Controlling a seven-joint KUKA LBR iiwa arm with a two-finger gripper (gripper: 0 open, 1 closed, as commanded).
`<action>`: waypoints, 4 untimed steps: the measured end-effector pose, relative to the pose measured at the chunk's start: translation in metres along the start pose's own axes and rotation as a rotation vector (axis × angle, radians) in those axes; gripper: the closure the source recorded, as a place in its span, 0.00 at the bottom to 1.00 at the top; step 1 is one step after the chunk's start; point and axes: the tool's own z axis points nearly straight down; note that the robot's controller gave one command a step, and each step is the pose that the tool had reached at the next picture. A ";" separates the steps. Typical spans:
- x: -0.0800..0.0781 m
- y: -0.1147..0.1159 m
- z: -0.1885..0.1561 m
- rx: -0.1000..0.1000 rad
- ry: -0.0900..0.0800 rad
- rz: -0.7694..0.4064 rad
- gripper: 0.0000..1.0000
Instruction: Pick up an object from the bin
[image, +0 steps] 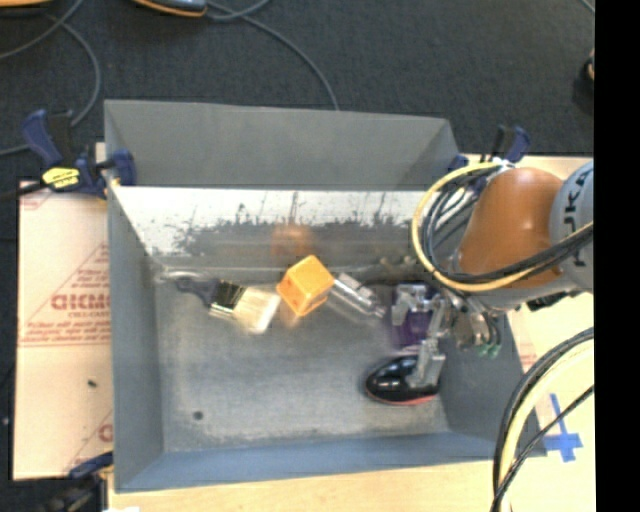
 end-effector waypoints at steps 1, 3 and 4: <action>-0.002 0.000 -0.005 0.001 -0.008 -0.004 0.00; 0.001 -0.037 0.005 0.006 -0.016 -0.366 0.00; -0.002 -0.055 0.036 -0.010 -0.001 0.035 0.00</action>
Offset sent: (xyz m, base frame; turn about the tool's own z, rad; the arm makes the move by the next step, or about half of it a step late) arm -0.0015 -0.0342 -0.0683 -0.0499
